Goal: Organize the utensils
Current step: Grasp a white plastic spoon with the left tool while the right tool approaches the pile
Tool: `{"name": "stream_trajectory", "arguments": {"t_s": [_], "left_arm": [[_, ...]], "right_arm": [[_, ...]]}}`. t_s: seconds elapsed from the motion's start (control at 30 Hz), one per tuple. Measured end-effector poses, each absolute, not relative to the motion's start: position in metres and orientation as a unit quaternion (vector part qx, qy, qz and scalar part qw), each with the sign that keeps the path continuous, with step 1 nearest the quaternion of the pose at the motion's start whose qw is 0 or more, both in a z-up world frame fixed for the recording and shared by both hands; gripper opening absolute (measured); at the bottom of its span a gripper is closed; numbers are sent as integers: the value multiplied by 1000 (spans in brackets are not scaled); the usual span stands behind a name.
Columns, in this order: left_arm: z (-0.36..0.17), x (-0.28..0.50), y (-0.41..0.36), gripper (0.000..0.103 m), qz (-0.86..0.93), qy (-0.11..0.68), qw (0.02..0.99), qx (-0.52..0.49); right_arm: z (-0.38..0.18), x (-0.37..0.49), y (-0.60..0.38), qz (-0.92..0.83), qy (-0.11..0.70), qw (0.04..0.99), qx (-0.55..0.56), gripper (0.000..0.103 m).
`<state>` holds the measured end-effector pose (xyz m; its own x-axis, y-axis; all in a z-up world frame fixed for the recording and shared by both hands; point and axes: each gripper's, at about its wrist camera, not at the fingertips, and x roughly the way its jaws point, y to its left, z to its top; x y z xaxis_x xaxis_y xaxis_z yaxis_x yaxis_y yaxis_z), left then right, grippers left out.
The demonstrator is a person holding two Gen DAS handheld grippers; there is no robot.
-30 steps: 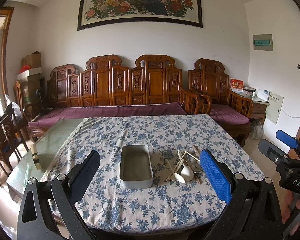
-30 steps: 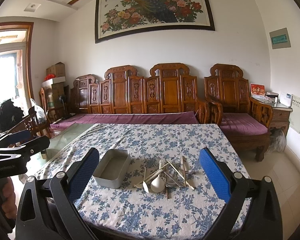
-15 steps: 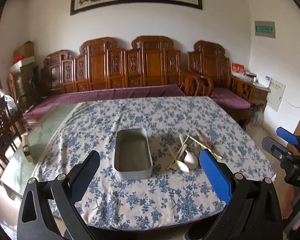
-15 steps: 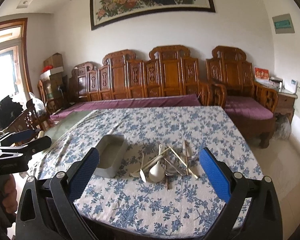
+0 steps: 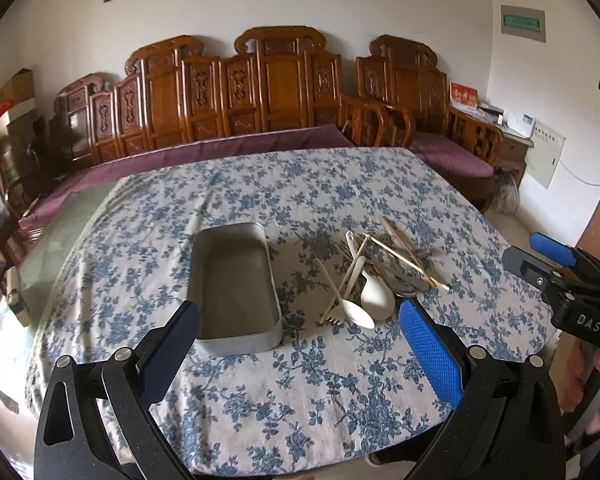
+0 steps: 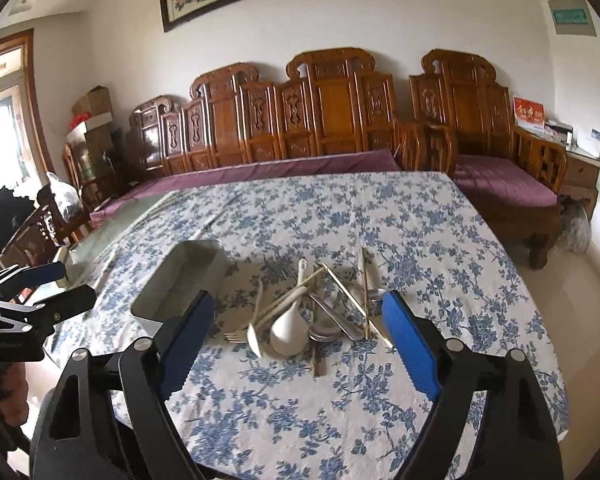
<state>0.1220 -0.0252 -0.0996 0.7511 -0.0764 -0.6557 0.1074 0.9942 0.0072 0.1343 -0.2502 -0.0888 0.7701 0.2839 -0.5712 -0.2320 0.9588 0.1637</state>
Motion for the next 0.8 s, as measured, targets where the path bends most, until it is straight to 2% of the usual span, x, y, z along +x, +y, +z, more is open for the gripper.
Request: {"name": "stream_trajectory", "arguments": {"t_s": [0.2, 0.43, 0.7, 0.8], "left_arm": [[-116, 145, -38, 97, -70, 358, 931, 26], [-141, 175, -62, 95, -101, 384, 917, 47], [-190, 218, -81, 69, -117, 448, 885, 42], [-207, 232, -89, 62, -118, 467, 875, 41]], "right_arm": [[-125, 163, -261, 125, 340, 931, 39, 75], [-157, 193, -266, 126, 363, 923, 27, 70], [-187, 229, -267, 131, 385, 914, 8, 70], [-203, 235, -260, 131, 391, 911, -17, 70]]}}
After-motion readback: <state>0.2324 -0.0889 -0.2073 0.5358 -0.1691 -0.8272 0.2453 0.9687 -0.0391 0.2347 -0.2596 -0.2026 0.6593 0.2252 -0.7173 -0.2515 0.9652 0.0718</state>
